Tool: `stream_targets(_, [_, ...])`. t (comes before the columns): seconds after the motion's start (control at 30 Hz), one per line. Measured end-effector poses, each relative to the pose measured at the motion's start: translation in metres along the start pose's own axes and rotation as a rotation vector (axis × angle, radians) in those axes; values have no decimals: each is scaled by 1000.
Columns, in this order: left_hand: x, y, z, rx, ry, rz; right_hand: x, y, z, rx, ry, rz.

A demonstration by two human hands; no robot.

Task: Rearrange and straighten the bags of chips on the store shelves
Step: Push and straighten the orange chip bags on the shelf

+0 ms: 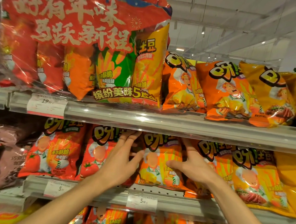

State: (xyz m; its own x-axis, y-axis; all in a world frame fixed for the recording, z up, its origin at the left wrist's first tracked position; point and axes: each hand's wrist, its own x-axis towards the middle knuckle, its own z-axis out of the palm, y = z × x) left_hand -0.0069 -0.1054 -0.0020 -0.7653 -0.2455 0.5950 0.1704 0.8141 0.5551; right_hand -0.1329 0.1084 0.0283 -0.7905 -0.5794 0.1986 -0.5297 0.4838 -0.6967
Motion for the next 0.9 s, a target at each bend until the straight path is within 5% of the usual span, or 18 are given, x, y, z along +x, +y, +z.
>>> stream_targets(0.1, [-8,-18,-7,331,205,182,0,-7,20,-270,8,17])
stream_targets(0.27, [-5,-50,-14,665,120,78,-3,-27,60,-718,357,-95])
stream_targets(0.9, [0,-77,-15,752,6,91,21,-19,118,-825,352,-171])
